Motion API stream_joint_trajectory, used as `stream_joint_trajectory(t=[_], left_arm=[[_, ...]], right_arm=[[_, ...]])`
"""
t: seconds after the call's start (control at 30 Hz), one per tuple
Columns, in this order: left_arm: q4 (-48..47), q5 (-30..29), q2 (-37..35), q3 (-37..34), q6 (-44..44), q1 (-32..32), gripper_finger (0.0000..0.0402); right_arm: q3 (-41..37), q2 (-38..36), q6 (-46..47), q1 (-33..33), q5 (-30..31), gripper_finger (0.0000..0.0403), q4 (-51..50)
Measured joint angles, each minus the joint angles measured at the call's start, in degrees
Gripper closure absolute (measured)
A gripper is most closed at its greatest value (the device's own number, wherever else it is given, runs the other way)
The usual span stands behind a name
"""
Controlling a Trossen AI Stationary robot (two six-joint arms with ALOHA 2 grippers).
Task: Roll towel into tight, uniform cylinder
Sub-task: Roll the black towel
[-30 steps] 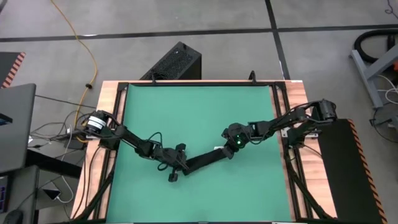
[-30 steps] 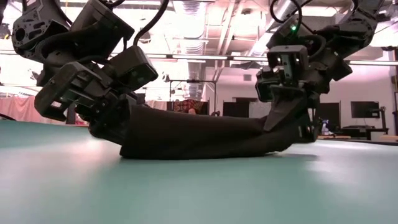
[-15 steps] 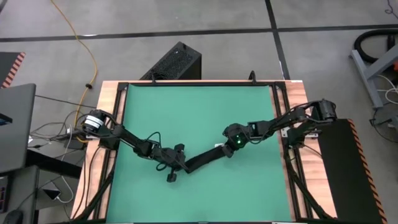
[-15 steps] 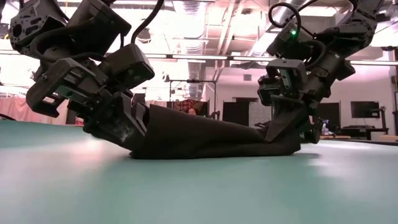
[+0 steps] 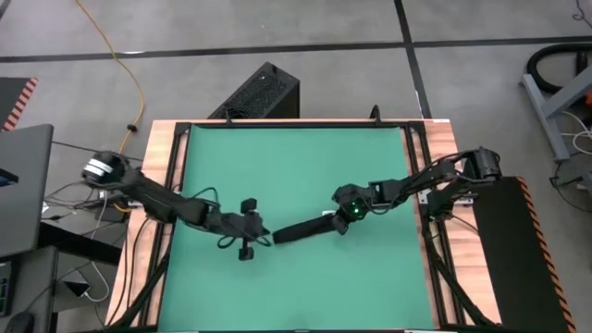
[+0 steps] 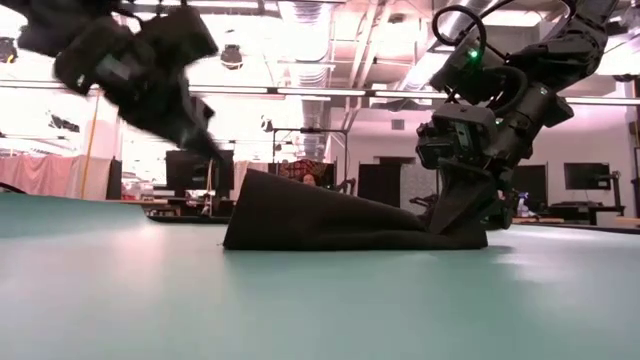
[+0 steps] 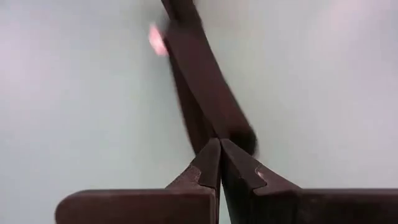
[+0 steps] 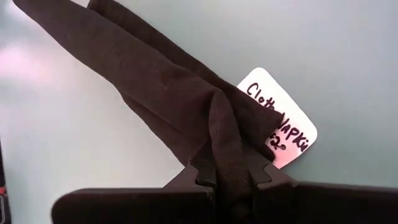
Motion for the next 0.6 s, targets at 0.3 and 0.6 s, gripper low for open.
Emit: stream_joint_trajectory(t=[0.3, 0.6], left_arm=[[12.92, 1.89, 8.43, 7.47, 11.86, 0.78, 0.0401], [0.93, -1.88, 24.43, 19.64, 13.76, 0.82, 0.0402]], right_arm=[[0.00, 0.02, -0.67, 1.05, 0.72, 0.0367, 0.19], [0.00, 0.04, -1.07, 1.07, 0.71, 0.0367, -0.01]])
